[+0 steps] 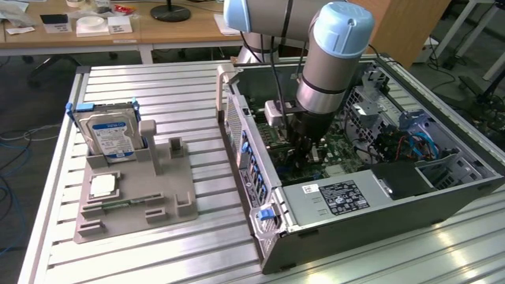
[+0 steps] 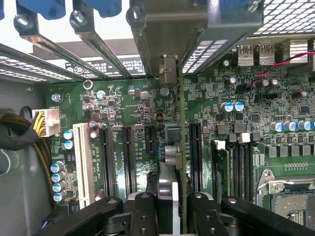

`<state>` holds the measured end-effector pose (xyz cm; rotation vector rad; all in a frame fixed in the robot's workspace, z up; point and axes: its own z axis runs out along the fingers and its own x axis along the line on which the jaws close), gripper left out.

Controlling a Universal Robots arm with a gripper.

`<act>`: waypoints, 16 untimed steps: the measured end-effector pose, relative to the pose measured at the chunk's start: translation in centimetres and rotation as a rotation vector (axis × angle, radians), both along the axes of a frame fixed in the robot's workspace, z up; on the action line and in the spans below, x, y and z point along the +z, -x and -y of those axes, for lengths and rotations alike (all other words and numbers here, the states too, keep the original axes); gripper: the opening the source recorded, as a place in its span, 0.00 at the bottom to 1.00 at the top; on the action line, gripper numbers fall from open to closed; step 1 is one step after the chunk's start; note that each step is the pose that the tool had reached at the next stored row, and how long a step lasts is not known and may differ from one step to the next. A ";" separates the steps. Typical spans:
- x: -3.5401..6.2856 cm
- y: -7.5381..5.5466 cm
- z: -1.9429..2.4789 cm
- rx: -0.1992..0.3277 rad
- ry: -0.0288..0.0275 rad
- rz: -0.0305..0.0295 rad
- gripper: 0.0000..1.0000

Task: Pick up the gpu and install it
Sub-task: 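Insert the gpu into the slot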

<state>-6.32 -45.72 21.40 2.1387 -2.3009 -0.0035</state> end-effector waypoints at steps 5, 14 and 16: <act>-0.02 0.0 0.01 0.000 0.0003 -0.0001 0.28; -0.35 0.0 0.01 0.000 0.0004 -0.0001 0.28; -0.39 0.1 0.01 0.000 -0.0001 0.0000 0.28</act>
